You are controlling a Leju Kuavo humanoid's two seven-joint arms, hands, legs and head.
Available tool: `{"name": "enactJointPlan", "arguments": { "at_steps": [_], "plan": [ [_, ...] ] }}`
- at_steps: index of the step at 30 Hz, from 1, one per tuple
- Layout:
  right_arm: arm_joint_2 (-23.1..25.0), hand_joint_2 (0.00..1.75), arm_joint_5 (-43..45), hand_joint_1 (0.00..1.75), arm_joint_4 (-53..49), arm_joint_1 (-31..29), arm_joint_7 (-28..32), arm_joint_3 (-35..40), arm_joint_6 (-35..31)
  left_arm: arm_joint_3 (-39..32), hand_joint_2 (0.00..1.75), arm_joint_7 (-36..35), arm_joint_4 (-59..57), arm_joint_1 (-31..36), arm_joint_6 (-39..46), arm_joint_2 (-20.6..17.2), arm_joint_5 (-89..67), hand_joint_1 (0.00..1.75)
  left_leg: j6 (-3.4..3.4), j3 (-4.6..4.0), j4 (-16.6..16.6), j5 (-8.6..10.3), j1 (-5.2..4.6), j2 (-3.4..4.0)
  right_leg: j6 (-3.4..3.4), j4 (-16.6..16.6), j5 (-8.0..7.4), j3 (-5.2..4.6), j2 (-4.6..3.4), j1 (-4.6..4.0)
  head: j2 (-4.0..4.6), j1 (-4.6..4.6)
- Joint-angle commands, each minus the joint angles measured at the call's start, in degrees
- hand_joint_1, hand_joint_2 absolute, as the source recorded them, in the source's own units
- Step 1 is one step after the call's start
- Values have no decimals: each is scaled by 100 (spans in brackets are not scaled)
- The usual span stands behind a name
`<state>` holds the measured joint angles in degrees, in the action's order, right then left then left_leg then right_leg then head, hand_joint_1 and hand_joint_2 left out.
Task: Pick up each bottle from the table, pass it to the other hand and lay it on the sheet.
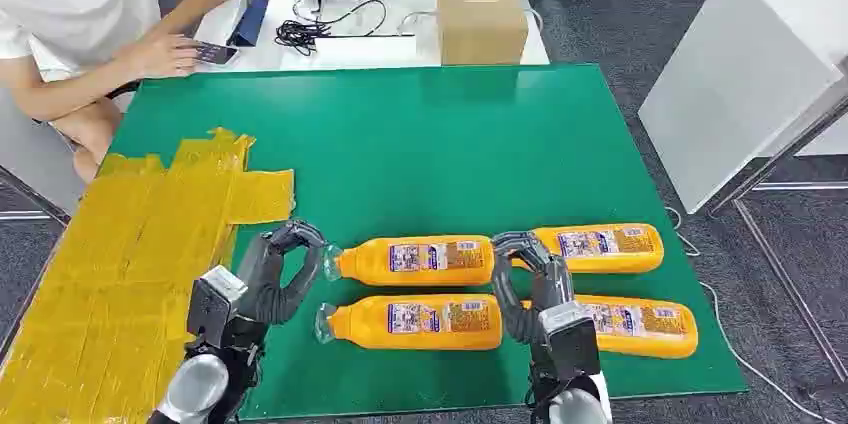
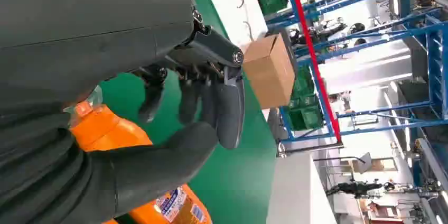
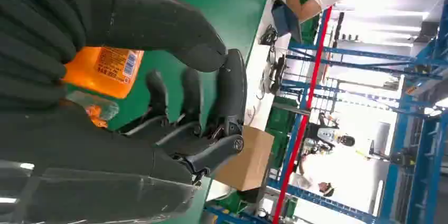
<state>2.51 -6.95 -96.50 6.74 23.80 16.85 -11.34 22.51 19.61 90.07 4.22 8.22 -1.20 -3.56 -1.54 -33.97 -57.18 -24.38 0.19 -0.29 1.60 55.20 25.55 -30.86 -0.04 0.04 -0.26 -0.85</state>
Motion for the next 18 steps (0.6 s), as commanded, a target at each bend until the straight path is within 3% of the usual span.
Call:
{"name": "enactJointPlan", "arguments": {
  "at_steps": [1,3,4,5,10,18],
  "plan": [
    [406,175,-1237,175,38,257,166,-4,-1114,-787,175,265,260,-1143,590,561,161,175,3,13,4,-4,1,1,1,-6,3,14,1,-1,0,0],
    [370,175,-1345,154,11,297,153,160,-1320,-873,175,504,294,-1405,508,586,136,175,4,37,16,-18,-3,37,1,-14,6,32,-35,2,0,-4],
    [355,175,-1356,5,9,281,141,164,-1363,-889,175,506,290,-1390,512,605,135,10,7,55,17,-29,0,50,0,-18,12,49,-47,0,0,-2],
    [299,175,-1469,0,15,234,77,186,-1467,-927,175,503,285,-1352,515,643,129,0,10,66,18,-35,-1,49,-1,-18,17,56,-46,0,0,2],
    [201,175,-1762,0,39,124,-61,175,-1540,-953,175,410,271,-1212,472,663,98,0,6,1,2,-8,1,-4,-6,-3,10,-3,0,0,0,0],
    [201,175,-1762,0,39,124,-61,175,-1540,-953,175,410,271,-1212,472,663,98,0,7,23,7,-10,1,3,-6,-6,11,22,-5,0,0,0]
  ]
}}
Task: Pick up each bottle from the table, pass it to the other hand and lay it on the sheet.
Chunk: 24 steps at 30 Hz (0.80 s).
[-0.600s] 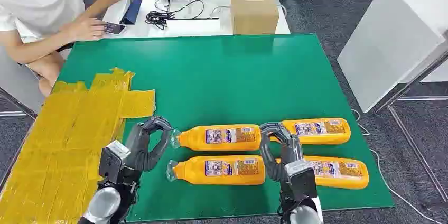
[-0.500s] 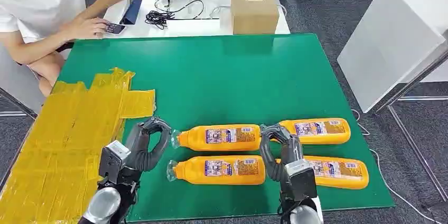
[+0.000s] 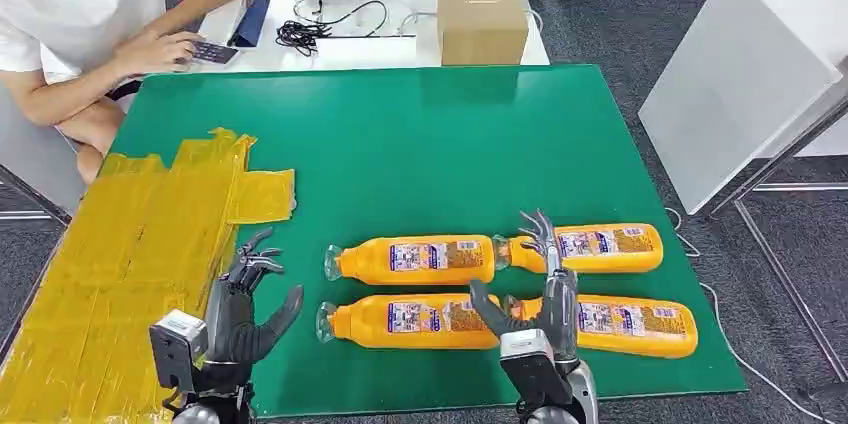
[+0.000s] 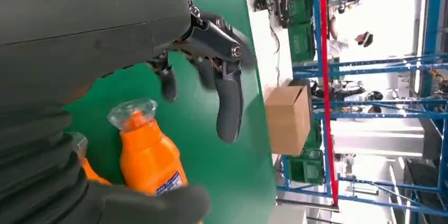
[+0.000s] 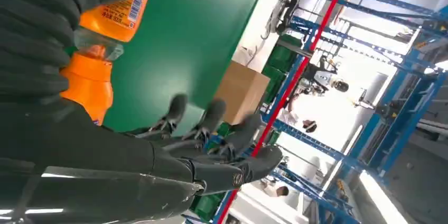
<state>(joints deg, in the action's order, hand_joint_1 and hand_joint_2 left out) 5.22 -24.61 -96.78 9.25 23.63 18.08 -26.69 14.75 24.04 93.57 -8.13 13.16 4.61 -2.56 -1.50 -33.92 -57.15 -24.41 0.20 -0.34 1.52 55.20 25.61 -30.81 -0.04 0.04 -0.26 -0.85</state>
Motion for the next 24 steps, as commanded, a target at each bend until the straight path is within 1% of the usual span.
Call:
{"name": "enactJointPlan", "arguments": {
  "at_steps": [1,2,3,5,6,7,8,9,10,11,12,13,14,16,18,20,24],
  "plan": [
    [-70,175,4,0,68,-128,-44,53,-6,-177,175,-33,-79,23,-22,81,-2,0,4,13,3,-6,2,7,1,-6,3,13,-5,-2,0,0],
    [-70,175,4,0,68,-128,-44,53,-6,-177,175,-33,-79,23,-22,81,-2,0,5,26,4,-11,3,8,1,-8,8,26,-5,-3,0,0],
    [-126,175,-265,0,89,-158,-137,82,-73,-194,175,-48,-79,34,-40,92,-26,0,7,37,5,-16,3,10,1,-10,12,37,-6,-3,0,-2],
    [-203,175,-756,0,108,-231,-285,74,-190,-205,175,-51,-68,60,-83,98,-63,0,3,13,3,-5,1,5,1,-5,3,13,-3,-1,0,0],
    [-305,175,-1306,0,146,-324,-546,87,-250,-202,175,-53,-58,90,-130,96,-100,0,3,11,2,-4,1,7,1,-5,2,11,-5,-1,0,0],
    [-379,175,-1645,0,185,-398,-719,96,-255,-210,175,-61,-53,106,-157,105,-115,0,4,22,3,-9,2,9,2,-8,5,23,-6,-2,0,0],
    [-471,175,-2047,0,256,-489,-957,111,-233,-216,175,-77,-53,128,-200,114,-134,0,2,10,2,-3,0,8,2,-5,0,9,-6,0,0,0],
    [-579,175,-2405,0,349,-613,-1195,139,-143,-228,175,-93,-54,150,-234,130,-147,0,3,22,3,-8,1,10,3,-8,3,23,-7,-1,0,0],
    [-727,175,-2899,0,484,-771,-1536,194,4,-246,175,-118,-62,174,-287,142,-159,0,2,12,2,-3,2,9,3,-7,-1,11,-6,-2,0,0],
    [-882,175,-3335,0,676,-1005,-1847,263,163,-272,175,-151,-86,217,-356,165,-172,0,5,38,4,-12,4,14,5,-14,5,40,-8,-5,0,0],
    [-964,175,-3492,0,828,-1184,-1969,313,259,-290,175,-168,-110,256,-395,183,-180,0,2,17,4,-2,2,13,4,-11,-4,16,-10,-2,0,-2],
    [-1089,175,-3665,0,1024,-1410,-2118,399,472,-290,175,-183,-137,303,-458,192,-181,0,2,25,5,-4,3,16,5,-14,-5,26,-12,-3,0,-2],
    [-1187,175,-3743,0,1251,-1650,-2214,484,686,-283,175,-191,-185,367,-510,197,-178,0,1,14,4,0,1,21,4,-10,-9,11,-18,-2,0,2],
    [-1351,175,-3851,0,1795,-2210,-2296,734,1124,-252,175,-185,-296,498,-580,205,-191,0,0,28,6,-1,2,29,8,-17,-12,27,-25,-3,0,-2],
    [-1401,175,-3890,0,2336,-2728,-2249,1004,1417,-188,175,-174,-438,663,-652,210,-192,0,-5,14,4,8,-2,23,9,-9,-17,11,-18,0,0,0],
    [-1366,175,-3867,0,2750,-3100,-2195,1221,1581,-126,175,-169,-531,770,-670,223,-185,0,-6,30,7,10,0,32,10,-14,-20,26,-25,-2,0,0],
    [-1257,175,-3751,0,3005,-3324,-2142,1296,1606,-92,175,-156,-590,862,-676,234,-149,0,-7,18,3,18,-4,12,13,-7,-16,18,-8,2,0,0]
  ]
}}
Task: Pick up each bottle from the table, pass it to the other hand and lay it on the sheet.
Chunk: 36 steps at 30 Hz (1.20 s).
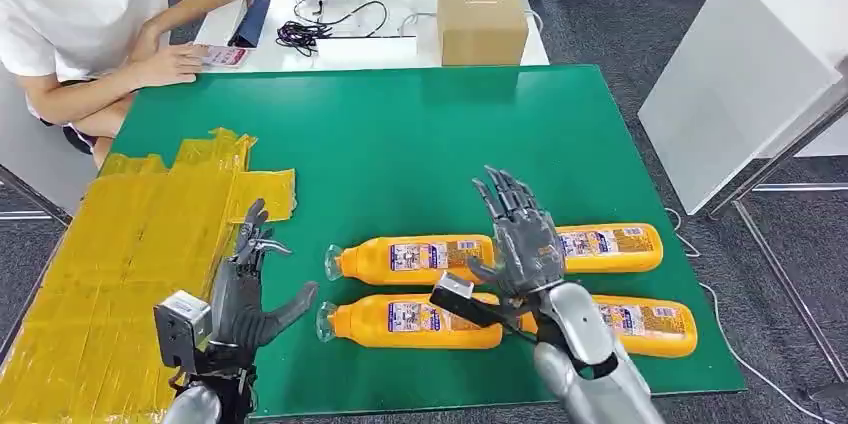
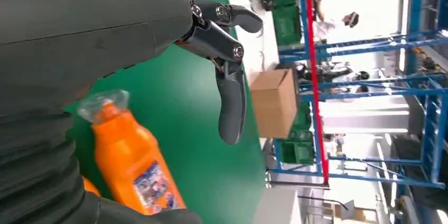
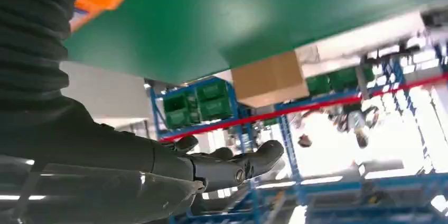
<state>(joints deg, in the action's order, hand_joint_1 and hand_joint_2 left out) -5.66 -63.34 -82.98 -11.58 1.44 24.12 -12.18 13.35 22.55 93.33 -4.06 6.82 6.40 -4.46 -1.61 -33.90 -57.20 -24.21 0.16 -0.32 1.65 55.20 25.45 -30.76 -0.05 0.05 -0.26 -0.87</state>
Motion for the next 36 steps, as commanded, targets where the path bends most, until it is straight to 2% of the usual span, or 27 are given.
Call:
{"name": "enactJointPlan", "arguments": {
  "at_steps": [1,18,25,32,36],
  "plan": [
    [-155,175,119,0,1634,-1256,74,699,161,50,175,-8,-563,467,-42,57,40,0,6,21,8,-4,3,13,-1,-10,0,17,-10,-3,0,0],
    [-117,175,274,0,1735,-1234,238,786,12,85,175,-5,-606,485,-45,38,61,0,7,12,5,-8,2,4,1,-6,6,13,-2,-2,0,2],
    [161,175,631,0,2164,-1194,509,938,7,243,175,-6,-773,589,-46,26,90,0,8,18,9,-9,2,4,0,-10,7,18,-3,-2,0,2],
    [80,175,1373,0,1277,-851,898,1183,204,170,175,-8,-802,532,-15,0,97,0,6,9,7,-6,2,-3,0,-7,7,9,4,-2,0,2],
    [38,175,1269,0,1263,-860,734,1257,248,144,175,-8,-815,542,-6,36,94,0,7,12,5,-10,2,1,1,-5,9,12,0,-1,0,2]
  ]
}}
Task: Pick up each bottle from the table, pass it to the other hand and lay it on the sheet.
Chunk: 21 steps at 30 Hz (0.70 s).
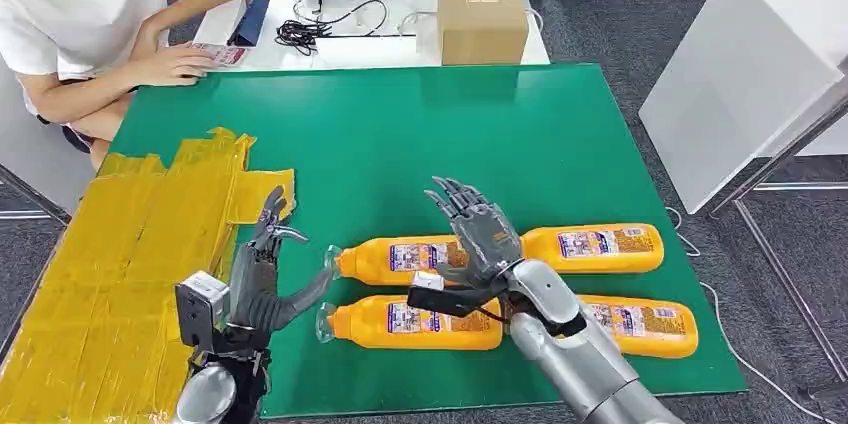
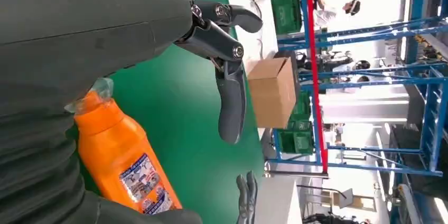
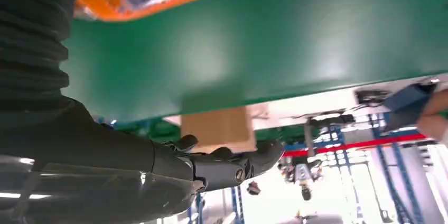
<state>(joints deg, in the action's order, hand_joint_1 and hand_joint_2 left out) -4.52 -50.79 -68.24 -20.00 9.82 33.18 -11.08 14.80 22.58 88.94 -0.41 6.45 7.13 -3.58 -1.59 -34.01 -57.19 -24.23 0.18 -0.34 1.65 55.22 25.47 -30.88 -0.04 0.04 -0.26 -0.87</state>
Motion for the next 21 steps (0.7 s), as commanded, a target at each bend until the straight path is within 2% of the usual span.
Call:
{"name": "enactJointPlan", "arguments": {
  "at_steps": [1,11,21],
  "plan": [
    [-61,175,-27,0,-134,-35,-144,344,103,10,175,-10,-382,186,36,-29,7,0,5,22,4,-7,0,4,1,-6,6,22,-1,-1,0,2],
    [13,175,71,0,422,-130,-181,260,199,41,175,-33,-468,211,17,-35,19,0,4,19,7,-3,-1,0,0,-8,4,19,2,1,0,2],
    [145,175,-131,0,1609,-720,-514,211,368,145,175,-90,-490,306,-121,-36,81,0,7,37,5,-9,2,11,2,-11,5,38,-6,-2,0,2]
  ]
}}
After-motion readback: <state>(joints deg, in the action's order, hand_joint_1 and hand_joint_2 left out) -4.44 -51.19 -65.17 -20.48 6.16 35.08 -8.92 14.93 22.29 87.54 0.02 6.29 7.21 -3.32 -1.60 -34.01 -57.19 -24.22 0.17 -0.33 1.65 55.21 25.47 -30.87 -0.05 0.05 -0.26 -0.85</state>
